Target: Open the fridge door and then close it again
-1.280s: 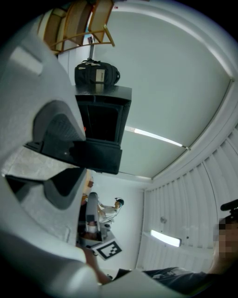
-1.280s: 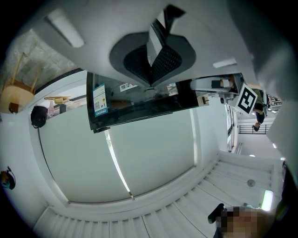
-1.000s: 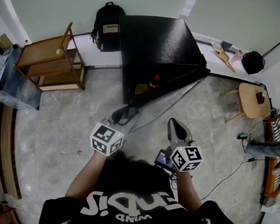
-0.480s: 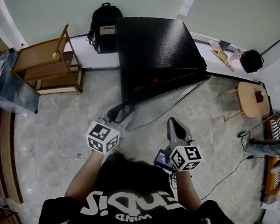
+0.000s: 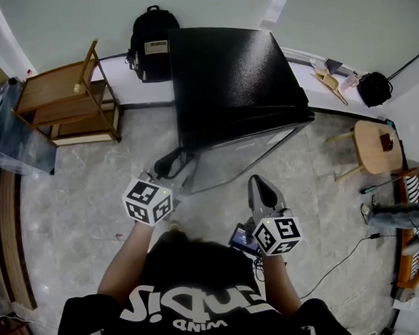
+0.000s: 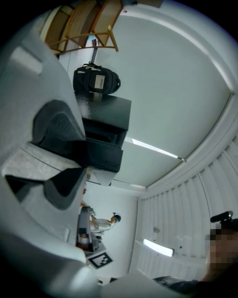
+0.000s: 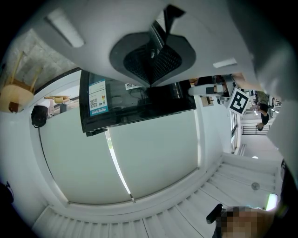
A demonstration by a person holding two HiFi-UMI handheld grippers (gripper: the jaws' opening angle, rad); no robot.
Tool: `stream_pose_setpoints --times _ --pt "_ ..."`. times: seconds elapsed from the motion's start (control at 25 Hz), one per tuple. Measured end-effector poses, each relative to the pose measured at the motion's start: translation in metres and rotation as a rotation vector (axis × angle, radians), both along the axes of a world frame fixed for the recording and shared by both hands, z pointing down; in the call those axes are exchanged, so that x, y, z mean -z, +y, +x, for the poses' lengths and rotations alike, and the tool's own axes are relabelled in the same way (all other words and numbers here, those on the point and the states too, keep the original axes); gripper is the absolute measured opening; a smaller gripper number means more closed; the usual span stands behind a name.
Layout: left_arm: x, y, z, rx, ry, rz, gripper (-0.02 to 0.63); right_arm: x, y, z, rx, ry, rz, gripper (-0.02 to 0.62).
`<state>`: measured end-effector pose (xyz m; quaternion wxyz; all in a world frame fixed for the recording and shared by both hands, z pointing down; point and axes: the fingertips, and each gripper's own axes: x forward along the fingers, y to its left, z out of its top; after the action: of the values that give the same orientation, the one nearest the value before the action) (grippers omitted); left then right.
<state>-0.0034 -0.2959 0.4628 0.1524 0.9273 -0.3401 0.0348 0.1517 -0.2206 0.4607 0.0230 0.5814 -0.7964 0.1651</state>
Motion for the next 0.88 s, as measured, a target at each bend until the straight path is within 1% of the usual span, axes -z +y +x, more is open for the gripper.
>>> stream_pose_setpoints --times 0.32,0.88 --pt "0.0 -0.026 -0.004 0.013 0.017 -0.005 0.172 0.0 -0.01 0.005 -0.018 0.004 -0.003 -0.002" --pt "-0.001 -0.046 -0.005 0.028 0.037 -0.008 0.165 -0.005 -0.02 0.016 -0.051 0.007 -0.013 -0.002"
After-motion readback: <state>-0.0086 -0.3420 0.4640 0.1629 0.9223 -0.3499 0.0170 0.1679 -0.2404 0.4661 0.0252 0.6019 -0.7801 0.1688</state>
